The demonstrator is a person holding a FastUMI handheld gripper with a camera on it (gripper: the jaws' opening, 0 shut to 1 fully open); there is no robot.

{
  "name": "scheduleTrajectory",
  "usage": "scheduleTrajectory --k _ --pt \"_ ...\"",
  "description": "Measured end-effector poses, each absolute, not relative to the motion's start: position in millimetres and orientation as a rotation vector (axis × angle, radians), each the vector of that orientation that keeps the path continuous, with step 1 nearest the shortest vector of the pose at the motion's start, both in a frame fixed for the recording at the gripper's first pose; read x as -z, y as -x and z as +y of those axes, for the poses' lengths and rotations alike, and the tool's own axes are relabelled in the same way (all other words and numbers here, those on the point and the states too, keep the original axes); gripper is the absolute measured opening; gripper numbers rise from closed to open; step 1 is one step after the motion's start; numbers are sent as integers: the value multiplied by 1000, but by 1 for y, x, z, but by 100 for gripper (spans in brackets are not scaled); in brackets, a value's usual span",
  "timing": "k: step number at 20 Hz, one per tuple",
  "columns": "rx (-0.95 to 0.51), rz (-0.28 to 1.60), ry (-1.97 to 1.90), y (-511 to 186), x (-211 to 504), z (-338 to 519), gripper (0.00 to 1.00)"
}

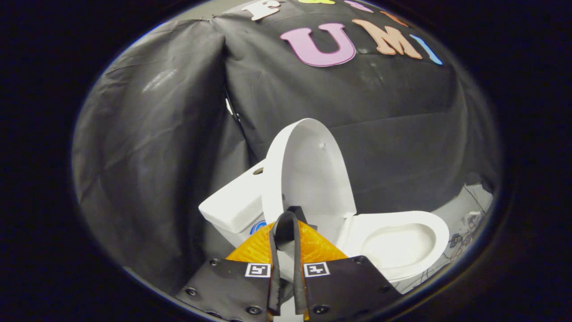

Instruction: Open the toilet lid.

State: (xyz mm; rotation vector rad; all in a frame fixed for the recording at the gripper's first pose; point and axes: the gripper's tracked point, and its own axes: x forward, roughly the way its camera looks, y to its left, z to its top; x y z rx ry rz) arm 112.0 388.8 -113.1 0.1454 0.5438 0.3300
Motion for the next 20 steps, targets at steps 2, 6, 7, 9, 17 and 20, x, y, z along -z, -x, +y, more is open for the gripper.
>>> scheduleTrajectory --k 2,6,7,9,17,20 --pt "-371 553 -129 -114 115 402 13" --pt "-403 568 -106 -117 120 407 18" --pt "-405 568 -104 -115 120 408 18" --pt "-411 567 -104 -115 119 409 18" --pt "-444 419 -186 -128 87 421 73" --pt "-444 356 -161 -137 58 406 76"
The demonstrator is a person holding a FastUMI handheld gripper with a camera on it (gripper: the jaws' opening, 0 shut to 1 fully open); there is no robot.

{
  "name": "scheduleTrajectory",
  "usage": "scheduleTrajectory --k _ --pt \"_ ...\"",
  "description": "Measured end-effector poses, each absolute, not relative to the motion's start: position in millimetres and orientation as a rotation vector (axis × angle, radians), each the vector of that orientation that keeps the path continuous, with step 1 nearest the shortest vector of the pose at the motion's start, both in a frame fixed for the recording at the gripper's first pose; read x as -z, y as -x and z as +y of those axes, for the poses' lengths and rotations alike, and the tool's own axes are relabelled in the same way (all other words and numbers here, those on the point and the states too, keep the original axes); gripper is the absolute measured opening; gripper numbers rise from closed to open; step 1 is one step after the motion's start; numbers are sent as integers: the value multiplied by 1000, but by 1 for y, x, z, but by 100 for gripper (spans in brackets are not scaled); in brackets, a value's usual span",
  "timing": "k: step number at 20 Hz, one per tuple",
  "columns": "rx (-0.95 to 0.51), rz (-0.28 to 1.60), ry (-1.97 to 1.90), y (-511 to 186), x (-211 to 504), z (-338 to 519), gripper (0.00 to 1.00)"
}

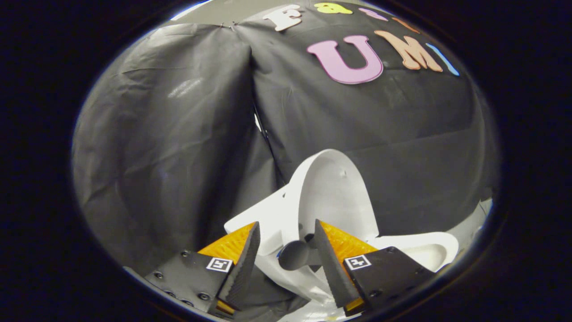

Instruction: Open the toilet lid.

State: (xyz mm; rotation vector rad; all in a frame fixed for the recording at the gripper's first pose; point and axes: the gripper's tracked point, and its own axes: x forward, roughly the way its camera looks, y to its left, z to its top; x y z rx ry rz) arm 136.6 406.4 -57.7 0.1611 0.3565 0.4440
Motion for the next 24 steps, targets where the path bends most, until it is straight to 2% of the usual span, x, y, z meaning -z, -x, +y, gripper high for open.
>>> scheduleTrajectory --k 4,14,24 --pt "-384 308 -115 -149 25 353 76" --pt "-104 193 17 -150 -29 140 76" --pt "-19 102 38 -107 -57 30 75"
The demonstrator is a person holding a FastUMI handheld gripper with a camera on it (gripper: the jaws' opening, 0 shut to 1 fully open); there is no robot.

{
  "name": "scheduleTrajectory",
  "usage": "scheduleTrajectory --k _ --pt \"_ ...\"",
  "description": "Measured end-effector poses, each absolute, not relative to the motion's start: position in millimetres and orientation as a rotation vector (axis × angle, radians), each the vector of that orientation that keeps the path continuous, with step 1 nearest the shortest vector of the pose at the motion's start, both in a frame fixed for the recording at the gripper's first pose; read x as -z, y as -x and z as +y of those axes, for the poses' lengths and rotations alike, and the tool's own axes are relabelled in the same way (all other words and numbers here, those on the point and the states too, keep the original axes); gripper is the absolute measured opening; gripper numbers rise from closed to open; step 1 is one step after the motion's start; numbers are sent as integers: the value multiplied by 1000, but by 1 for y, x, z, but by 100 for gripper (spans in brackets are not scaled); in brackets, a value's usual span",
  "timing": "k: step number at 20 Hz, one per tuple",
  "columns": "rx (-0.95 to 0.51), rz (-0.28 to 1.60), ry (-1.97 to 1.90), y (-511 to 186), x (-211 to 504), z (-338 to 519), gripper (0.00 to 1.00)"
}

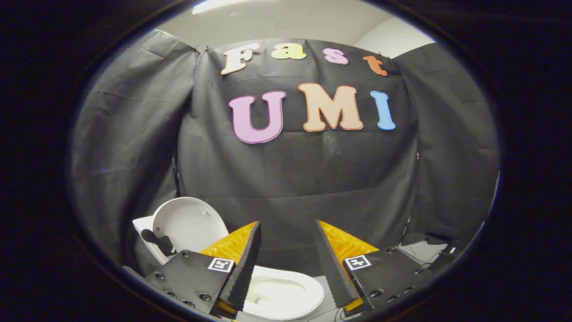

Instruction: Open the toilet lid.

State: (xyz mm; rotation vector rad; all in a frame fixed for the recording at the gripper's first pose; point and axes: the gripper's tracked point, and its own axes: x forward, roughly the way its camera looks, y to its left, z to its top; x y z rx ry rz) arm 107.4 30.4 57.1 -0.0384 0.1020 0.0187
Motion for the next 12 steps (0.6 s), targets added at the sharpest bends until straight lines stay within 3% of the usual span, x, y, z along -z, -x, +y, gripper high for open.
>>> scheduleTrajectory --k 12 --pt "42 149 -8 -43 0 -50 75"
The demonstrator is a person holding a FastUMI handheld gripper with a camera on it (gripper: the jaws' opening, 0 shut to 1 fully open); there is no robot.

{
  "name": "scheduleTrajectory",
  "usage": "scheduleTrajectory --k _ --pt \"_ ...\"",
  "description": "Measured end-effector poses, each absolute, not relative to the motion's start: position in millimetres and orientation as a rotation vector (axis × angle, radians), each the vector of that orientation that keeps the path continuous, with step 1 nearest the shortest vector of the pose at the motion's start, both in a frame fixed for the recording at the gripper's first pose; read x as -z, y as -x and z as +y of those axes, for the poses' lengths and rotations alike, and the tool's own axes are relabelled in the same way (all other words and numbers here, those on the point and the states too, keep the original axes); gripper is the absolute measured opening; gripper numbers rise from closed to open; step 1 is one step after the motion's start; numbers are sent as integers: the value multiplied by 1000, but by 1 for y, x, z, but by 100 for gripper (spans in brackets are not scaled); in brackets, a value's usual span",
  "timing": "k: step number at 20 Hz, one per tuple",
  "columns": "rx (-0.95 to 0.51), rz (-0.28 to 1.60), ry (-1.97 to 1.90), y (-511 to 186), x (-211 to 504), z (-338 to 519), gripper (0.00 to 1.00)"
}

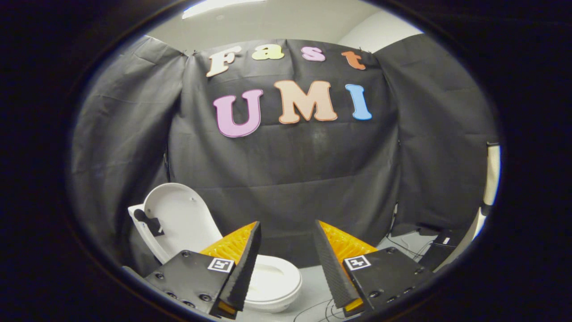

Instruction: Open the toilet lid.

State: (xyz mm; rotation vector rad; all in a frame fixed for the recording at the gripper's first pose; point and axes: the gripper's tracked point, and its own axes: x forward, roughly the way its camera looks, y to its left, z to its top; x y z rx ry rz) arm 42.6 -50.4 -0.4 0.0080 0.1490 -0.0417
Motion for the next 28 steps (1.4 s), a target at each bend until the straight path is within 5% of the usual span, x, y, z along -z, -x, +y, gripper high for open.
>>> scheduleTrajectory --k 12,21,28 --pt "81 157 -41 -30 36 -104 75" --pt "-94 188 -44 -33 38 -122 75" --pt "-99 186 -36 -38 43 -156 75"
